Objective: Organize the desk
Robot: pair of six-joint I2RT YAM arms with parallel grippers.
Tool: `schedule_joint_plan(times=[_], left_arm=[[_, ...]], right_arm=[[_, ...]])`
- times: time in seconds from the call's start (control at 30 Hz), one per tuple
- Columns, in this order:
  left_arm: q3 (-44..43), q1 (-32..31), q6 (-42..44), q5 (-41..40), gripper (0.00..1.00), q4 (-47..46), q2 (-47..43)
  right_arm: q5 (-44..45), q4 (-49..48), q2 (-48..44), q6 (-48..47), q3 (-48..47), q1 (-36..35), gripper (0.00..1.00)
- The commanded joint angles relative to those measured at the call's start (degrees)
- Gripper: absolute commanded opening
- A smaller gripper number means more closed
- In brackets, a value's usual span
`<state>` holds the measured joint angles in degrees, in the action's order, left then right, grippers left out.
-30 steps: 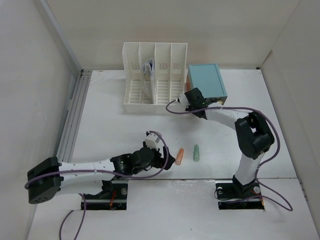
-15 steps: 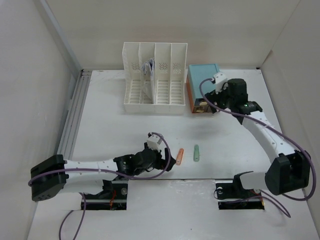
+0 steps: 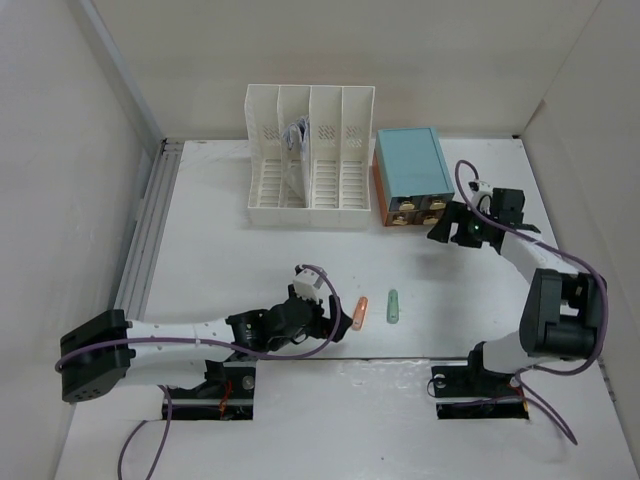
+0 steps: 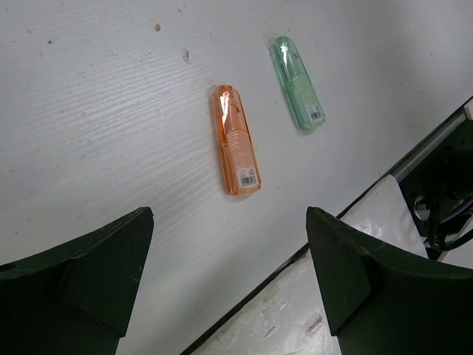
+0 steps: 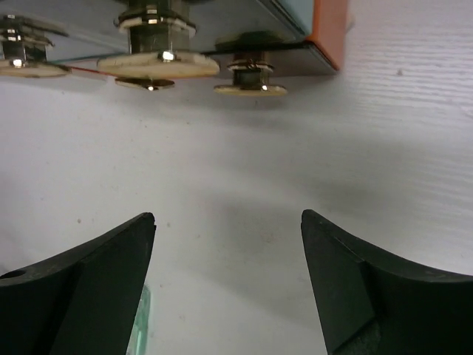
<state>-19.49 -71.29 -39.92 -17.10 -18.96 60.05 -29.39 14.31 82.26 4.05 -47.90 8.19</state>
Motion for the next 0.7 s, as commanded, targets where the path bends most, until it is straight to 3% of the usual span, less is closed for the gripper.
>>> schedule_joint_plan(times=[0.0,0.23,0.5,0.67], left_arm=[[-0.38,-0.34,-0.07,-1.27,0.82,-0.11,-1.52],[-0.91,-0.34,-0.07,-1.27,0.82,-0.11,-0.29],[-2.13,-0.34,-0.07,-1.27,0.82,-0.11,0.24],[-2.14,-0.34,-0.07,-1.27,0.82,0.94,-0.37]], right_arm=[[-8.3,-9.1,4.55,5.43,-0.18,0.08,0.85],[-13.33,-19.65,15.2,13.69,-2.64,0.69,0.82],[-13.33,-38.61,16.53,22.21,1.14,1.75,0.81],[-11.93,-42.34,18.73,25.56,1.93,1.75,0.8]])
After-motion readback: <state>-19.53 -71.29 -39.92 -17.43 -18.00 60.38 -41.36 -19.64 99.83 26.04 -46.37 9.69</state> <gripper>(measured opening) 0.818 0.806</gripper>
